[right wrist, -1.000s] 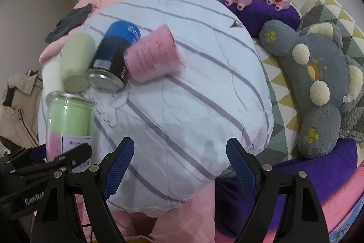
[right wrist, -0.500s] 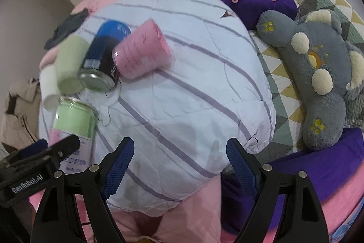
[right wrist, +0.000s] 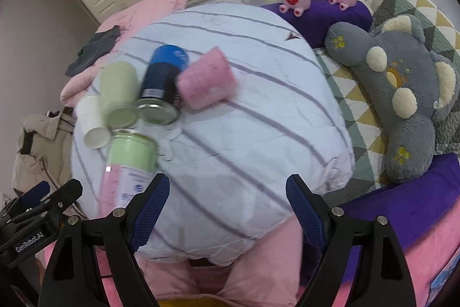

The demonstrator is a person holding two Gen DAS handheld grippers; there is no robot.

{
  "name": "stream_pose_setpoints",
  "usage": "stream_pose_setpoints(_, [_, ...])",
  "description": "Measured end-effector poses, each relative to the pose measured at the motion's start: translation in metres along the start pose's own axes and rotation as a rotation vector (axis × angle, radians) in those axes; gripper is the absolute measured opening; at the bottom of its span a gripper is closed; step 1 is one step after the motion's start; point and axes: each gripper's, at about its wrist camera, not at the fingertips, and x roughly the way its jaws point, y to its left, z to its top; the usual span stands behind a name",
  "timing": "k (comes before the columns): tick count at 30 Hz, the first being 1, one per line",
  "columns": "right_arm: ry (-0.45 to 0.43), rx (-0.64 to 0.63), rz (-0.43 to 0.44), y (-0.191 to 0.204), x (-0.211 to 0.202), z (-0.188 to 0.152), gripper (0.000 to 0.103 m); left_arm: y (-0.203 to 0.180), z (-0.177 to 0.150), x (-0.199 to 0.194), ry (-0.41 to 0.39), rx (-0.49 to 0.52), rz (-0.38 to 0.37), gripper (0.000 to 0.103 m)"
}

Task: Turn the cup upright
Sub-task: 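Grasp the jar with the right tool while the left tool releases it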

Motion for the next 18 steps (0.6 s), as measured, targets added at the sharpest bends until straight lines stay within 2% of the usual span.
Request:
stream_pose_setpoints(4, [-0.001,-0.034,-0.007,0.024,-0.005,0.001,0.085,0.027,0.003,-0.004,-0.016,-0.021,-0.026,0.098])
stream_pose_setpoints(10, [0.031,-0.090,-0.013,0.063,-0.003,0.007,0.085,0.054,0.007,0.002,-0.008,-0.003,-0.007,0.098])
stream_pose_setpoints(14, [0.073,-0.120,-0.022,0.088,0.010,0.014,0.085,0.069,0.011,0.015,0.014,0.008,-0.010,0.098])
stream_pose_setpoints(18, [0.126,-0.148,-0.077,0.108,0.031,0.016,0.085,0.089,0.013,0.033,0.048,-0.003,-0.002,0.098])
